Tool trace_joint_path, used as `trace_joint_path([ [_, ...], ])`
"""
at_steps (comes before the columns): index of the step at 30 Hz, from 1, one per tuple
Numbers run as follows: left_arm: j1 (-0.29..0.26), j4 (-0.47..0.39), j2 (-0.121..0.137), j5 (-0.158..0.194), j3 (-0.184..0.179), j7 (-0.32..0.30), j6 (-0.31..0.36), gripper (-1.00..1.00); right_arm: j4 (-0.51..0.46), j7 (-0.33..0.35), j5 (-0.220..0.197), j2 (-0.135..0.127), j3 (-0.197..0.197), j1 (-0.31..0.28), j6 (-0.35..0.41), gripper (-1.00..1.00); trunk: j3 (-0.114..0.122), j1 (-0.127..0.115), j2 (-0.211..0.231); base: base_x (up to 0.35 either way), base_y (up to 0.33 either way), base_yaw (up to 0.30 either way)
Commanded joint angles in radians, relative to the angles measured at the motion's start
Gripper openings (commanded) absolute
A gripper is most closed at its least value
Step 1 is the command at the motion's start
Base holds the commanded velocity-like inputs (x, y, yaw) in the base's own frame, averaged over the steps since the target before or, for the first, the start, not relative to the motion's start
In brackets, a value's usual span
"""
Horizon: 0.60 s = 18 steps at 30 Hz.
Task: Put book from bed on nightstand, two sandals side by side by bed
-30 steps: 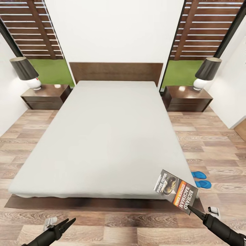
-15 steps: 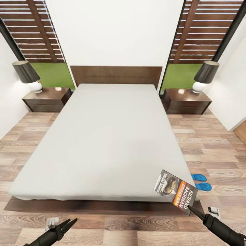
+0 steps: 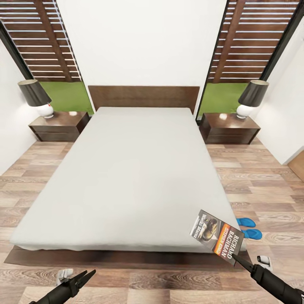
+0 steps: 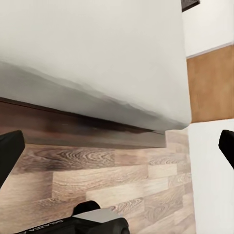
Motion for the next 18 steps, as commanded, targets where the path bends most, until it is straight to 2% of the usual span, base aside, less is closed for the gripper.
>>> trace_joint_path([
  [1, -0.001, 0.000, 0.000, 0.007, -0.009, -0.001, -0.008, 1.00, 0.001, 0.003, -0.008, -0.001, 0.006, -0.001, 0.011, -1.00, 0.000, 0.001, -0.002, 0.000, 0.000, 0.000],
  [18, -0.001, 0.000, -0.001, 0.007, -0.009, -0.001, -0.008, 1.00, 0.007, 0.003, -0.007, -0.001, 0.006, -0.001, 0.011, -1.00, 0.027, 0.001, -0.002, 0.000, 0.000, 0.000],
])
